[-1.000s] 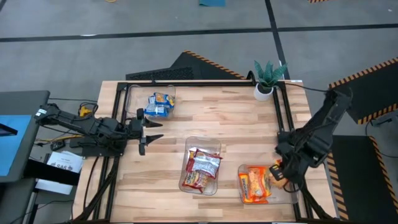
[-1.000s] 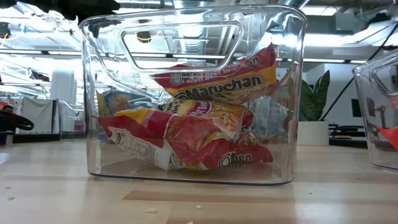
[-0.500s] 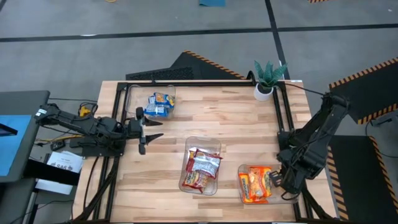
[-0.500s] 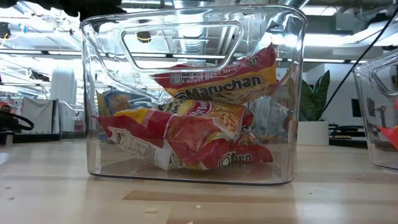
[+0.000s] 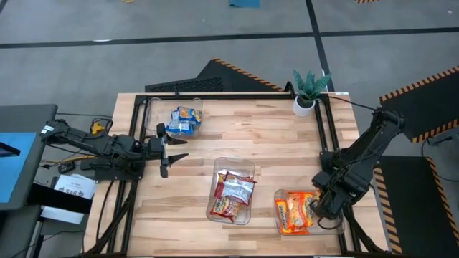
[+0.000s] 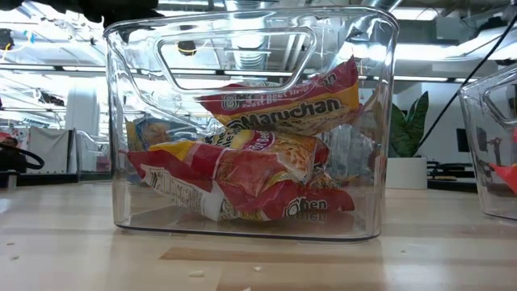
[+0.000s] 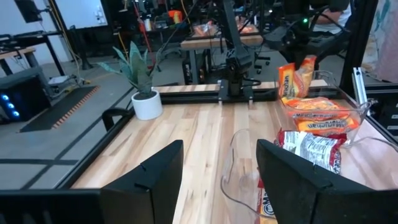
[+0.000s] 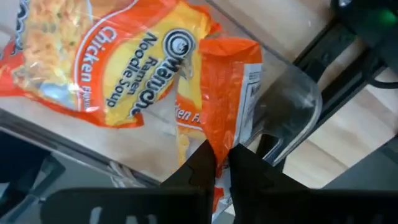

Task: Sort Maruchan noodles
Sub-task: Put the orange noodle pack into the bottom transparent bin

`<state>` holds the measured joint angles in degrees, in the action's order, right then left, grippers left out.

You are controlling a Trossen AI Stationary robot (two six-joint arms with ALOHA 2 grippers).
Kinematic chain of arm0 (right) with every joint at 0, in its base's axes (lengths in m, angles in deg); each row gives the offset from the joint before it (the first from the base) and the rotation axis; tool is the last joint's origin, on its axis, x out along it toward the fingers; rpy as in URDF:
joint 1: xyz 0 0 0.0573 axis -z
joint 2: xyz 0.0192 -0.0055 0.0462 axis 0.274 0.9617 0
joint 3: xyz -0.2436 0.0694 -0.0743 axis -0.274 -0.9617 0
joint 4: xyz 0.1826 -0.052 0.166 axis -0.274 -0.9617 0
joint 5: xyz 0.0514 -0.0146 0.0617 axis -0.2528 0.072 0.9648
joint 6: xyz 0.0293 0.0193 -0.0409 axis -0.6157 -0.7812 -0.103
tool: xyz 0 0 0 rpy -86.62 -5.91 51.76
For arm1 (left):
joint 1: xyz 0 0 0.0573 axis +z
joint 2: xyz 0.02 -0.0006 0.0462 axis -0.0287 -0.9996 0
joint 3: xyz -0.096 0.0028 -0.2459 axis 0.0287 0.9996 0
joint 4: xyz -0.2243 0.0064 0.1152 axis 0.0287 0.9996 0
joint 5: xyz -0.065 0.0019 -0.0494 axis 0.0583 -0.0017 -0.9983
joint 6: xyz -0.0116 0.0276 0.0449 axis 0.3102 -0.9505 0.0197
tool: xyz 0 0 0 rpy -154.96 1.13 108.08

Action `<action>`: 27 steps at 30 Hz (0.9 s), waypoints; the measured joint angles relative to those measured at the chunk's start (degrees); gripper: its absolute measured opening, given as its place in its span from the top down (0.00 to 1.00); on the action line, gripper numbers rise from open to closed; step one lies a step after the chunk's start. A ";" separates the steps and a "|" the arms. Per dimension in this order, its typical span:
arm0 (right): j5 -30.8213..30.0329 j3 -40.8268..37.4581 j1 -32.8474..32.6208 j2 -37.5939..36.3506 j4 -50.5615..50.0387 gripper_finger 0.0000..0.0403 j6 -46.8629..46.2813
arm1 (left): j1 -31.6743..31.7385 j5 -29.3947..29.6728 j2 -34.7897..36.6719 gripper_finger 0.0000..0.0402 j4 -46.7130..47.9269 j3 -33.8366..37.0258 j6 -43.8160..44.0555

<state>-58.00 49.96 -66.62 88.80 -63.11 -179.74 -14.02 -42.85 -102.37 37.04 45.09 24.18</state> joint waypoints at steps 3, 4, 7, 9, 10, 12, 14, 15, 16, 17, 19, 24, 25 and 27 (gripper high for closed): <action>-0.01 0.00 0.89 0.00 0.71 0.85 0.91 | 0.00 0.00 0.00 0.52 0.43 0.00 0.02; -0.07 0.00 1.19 0.00 0.98 0.85 0.89 | 0.00 0.00 0.00 0.52 0.47 0.00 0.06; -0.14 0.00 2.45 0.00 1.18 0.85 1.10 | 0.00 0.00 0.00 0.52 0.47 0.00 0.20; -0.42 0.00 3.03 0.00 1.78 0.85 1.12 | 0.00 0.00 0.00 0.52 0.47 0.00 0.22; -0.66 0.00 3.30 0.00 2.17 0.85 1.26 | 0.00 0.00 0.00 0.52 0.47 0.00 0.23; -1.78 0.00 3.76 0.00 2.56 0.85 1.83 | 0.00 0.00 0.00 0.52 0.45 0.00 0.24; -2.75 0.00 4.17 0.00 2.52 0.85 1.57 | 0.00 0.00 0.00 0.52 0.45 0.00 0.14; -2.97 0.00 4.43 0.00 2.37 0.85 0.77 | 0.00 0.00 0.00 0.52 0.45 0.00 0.13; -2.97 0.00 4.64 0.00 2.29 0.85 0.03 | 0.00 -0.01 0.00 0.52 0.45 0.00 0.13; -2.97 0.00 4.89 0.00 2.31 0.85 -0.59 | 0.00 -0.01 0.00 0.52 0.45 0.00 0.10; -2.97 0.00 5.33 -0.02 2.30 0.85 -0.75 | 0.00 -0.01 0.00 0.52 0.45 0.00 0.09; -2.93 0.00 6.37 -0.03 2.41 0.84 -0.33 | 0.00 -0.02 0.00 0.52 0.45 0.00 -0.02; -2.93 0.00 6.51 -0.12 2.48 0.84 -0.34 | 0.00 -0.02 0.00 0.52 0.45 0.00 -0.02; -2.74 0.00 6.68 -0.58 2.48 0.82 0.14 | 0.00 -0.02 0.00 0.52 0.45 0.00 0.00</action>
<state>-60.74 49.96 -59.93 88.23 -60.63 -179.59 -14.02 -42.87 -102.37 37.49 45.09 24.18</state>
